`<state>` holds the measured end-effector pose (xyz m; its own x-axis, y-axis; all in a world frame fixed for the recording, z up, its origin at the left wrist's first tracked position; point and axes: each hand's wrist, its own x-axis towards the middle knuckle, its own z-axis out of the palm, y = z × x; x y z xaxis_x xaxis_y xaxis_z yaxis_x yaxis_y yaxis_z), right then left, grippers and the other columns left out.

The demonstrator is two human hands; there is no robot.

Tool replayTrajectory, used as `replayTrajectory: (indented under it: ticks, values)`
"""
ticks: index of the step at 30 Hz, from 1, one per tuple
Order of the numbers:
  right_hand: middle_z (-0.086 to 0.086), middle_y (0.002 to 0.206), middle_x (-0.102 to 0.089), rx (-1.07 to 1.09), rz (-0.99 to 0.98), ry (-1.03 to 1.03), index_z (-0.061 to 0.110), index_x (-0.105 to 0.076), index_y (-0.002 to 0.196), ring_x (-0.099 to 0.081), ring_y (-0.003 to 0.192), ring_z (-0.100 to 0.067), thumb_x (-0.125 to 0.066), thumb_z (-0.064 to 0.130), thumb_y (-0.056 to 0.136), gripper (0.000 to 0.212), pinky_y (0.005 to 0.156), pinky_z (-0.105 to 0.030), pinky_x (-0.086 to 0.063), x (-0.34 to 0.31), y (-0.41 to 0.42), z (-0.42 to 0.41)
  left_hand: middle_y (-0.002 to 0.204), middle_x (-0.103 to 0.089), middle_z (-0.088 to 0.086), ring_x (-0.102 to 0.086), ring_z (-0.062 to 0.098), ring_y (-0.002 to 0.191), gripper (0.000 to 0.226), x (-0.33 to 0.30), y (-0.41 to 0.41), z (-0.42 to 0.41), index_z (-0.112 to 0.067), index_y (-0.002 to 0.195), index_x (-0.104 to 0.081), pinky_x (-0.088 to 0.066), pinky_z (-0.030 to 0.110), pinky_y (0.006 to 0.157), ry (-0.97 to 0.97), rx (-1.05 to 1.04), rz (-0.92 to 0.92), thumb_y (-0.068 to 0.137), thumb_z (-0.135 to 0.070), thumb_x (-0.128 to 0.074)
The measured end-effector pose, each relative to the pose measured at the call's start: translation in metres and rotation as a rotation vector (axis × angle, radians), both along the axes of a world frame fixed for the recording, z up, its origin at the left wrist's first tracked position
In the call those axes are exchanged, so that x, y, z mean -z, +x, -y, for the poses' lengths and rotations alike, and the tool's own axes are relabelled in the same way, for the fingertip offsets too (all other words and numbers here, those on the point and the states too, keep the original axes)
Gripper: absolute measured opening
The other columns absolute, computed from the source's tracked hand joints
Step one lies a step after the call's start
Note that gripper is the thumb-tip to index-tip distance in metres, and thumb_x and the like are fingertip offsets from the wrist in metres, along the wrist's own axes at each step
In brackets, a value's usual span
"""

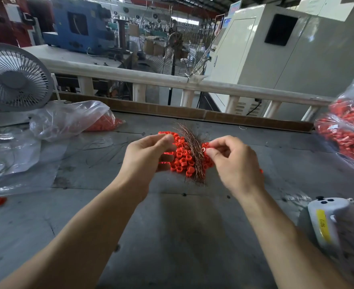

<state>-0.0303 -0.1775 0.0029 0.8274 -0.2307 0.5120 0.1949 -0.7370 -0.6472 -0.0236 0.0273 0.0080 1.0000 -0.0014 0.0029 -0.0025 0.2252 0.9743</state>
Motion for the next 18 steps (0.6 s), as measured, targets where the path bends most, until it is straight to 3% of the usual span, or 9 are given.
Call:
replayTrajectory:
  ticks: [3, 5, 7, 10, 13, 16, 18]
  values:
    - [0.003, 0.089, -0.074, 0.302, -0.094, -0.052, 0.026, -0.069, 0.085, -0.070, 0.087, -0.023, -0.077, 0.029, 0.087, 0.009, 0.081, -0.038, -0.056, -0.002, 0.009, 0.030, 0.084, -0.078, 0.002, -0.070, 0.012, 0.073, 0.010, 0.006, 0.001, 0.003, -0.024, 0.090, -0.077, -0.058, 0.027, 0.064, 0.248, -0.064, 0.086, 0.095, -0.018, -0.070]
    - [0.003, 0.088, -0.076, 0.437, -0.210, -0.080, 0.023, -0.067, 0.084, -0.072, 0.087, -0.028, -0.074, 0.032, 0.087, 0.012, 0.082, -0.039, -0.057, 0.000, 0.011, 0.050, 0.081, -0.077, -0.002, -0.069, 0.008, 0.069, 0.013, 0.010, 0.002, 0.004, -0.027, 0.084, -0.077, -0.059, 0.035, 0.065, 0.376, -0.087, 0.094, 0.093, -0.022, -0.069]
    - [0.002, 0.083, -0.077, 0.502, -0.320, -0.077, 0.023, -0.068, 0.083, -0.075, 0.084, -0.028, -0.072, 0.033, 0.087, 0.012, 0.085, -0.040, -0.058, 0.001, 0.012, 0.063, 0.077, -0.075, -0.011, -0.066, 0.001, 0.064, 0.014, 0.013, 0.003, 0.003, -0.030, 0.081, -0.076, -0.056, 0.031, 0.065, 0.510, -0.106, 0.110, 0.093, -0.028, -0.069]
    - [0.002, 0.076, -0.077, 0.523, -0.434, -0.078, 0.025, -0.070, 0.078, -0.075, 0.087, -0.025, -0.070, 0.033, 0.086, 0.012, 0.090, -0.038, -0.057, 0.002, 0.012, 0.068, 0.075, -0.071, -0.014, -0.066, 0.003, 0.072, 0.013, 0.017, 0.003, 0.003, -0.031, 0.083, -0.074, -0.048, 0.023, 0.063, 0.745, -0.147, 0.142, 0.092, -0.032, -0.066]
    - [0.000, 0.079, -0.077, 0.556, -0.503, -0.172, 0.025, -0.073, 0.077, -0.071, 0.092, -0.027, -0.071, 0.035, 0.084, 0.012, 0.090, -0.038, -0.054, 0.001, 0.011, 0.067, 0.092, -0.070, -0.010, -0.065, 0.017, 0.091, 0.012, 0.020, 0.003, 0.002, -0.030, 0.091, -0.074, -0.048, 0.031, 0.074, 0.950, -0.172, 0.176, 0.092, -0.034, -0.063]
    - [-0.006, 0.100, -0.073, 0.541, -0.322, -0.314, 0.024, -0.076, 0.092, -0.064, 0.103, -0.036, -0.071, 0.032, 0.087, 0.010, 0.092, -0.039, -0.050, 0.001, 0.010, 0.062, 0.111, -0.067, -0.006, -0.058, 0.022, 0.110, 0.014, 0.022, 0.004, 0.000, -0.033, 0.101, -0.073, -0.046, 0.038, 0.093, 1.083, -0.201, 0.227, 0.094, -0.034, -0.061]
    - [-0.010, 0.104, -0.070, 0.417, -0.138, -0.344, 0.023, -0.076, 0.097, -0.061, 0.103, -0.039, -0.070, 0.024, 0.091, 0.009, 0.087, -0.040, -0.048, 0.001, 0.010, 0.054, 0.117, -0.065, -0.005, -0.055, 0.023, 0.115, 0.019, 0.023, 0.006, 0.000, -0.035, 0.109, -0.072, -0.040, 0.038, 0.094, 1.128, -0.205, 0.238, 0.096, -0.034, -0.059]
